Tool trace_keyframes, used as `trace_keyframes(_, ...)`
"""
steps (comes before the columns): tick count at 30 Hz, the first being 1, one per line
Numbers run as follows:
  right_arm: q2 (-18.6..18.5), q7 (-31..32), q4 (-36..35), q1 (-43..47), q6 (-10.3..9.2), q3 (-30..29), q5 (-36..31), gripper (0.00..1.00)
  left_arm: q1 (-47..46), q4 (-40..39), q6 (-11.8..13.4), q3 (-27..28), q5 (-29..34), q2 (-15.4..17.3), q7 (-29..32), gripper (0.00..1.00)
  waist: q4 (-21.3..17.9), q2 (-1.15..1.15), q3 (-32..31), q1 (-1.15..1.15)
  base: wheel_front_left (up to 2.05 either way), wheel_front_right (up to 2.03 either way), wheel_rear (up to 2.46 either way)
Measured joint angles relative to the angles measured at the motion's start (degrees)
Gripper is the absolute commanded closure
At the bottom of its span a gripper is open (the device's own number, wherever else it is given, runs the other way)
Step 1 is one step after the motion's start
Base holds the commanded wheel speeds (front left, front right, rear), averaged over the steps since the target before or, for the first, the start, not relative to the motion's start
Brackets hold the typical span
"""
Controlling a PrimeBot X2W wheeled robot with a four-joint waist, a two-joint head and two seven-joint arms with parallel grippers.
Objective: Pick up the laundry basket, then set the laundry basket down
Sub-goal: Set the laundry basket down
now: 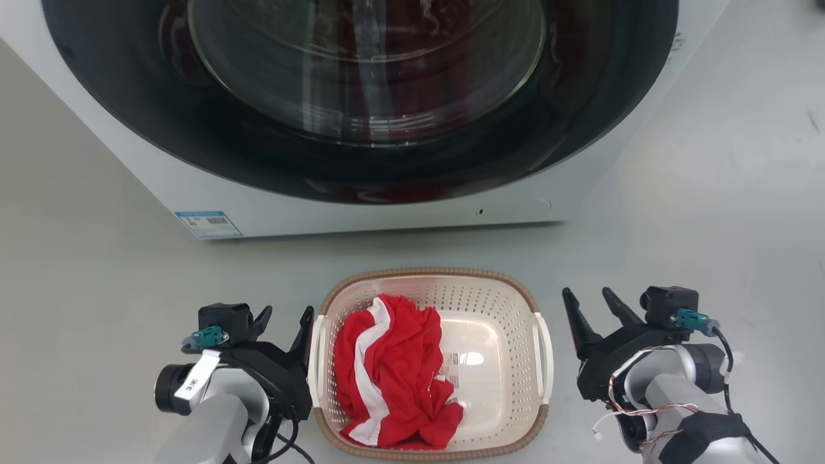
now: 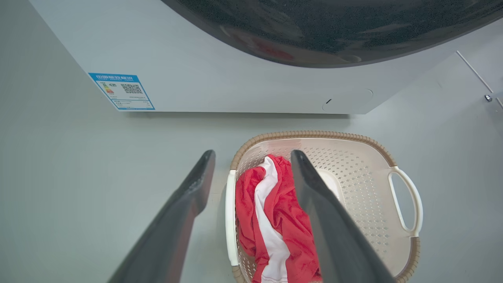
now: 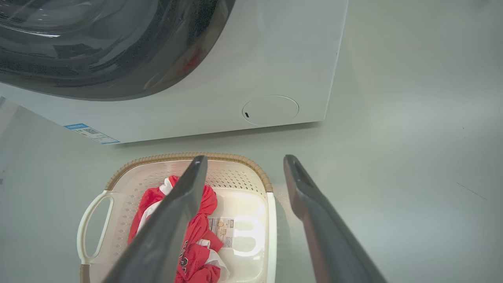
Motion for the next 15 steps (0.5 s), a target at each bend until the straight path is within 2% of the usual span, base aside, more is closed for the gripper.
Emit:
trace_keyframes(8,-1.8,0.0,-8.0,3.2,-1.98,-3.0,-0.8,0.00,2.6,-8.5,2.0,1.9,2.7,1.7,0.0,0.00,0.4,0.00,-4.2,0.00,0.00,0.00,0.00)
trace_keyframes(15,-2.6,0.0,-15.4,6.2,-3.74,-4.7,-3.3,0.00,6.8,-17.1,4.8,3.8,5.2,3.4,0.0,0.00,0.6,0.00,-6.8,0.00,0.00,0.00,0.00)
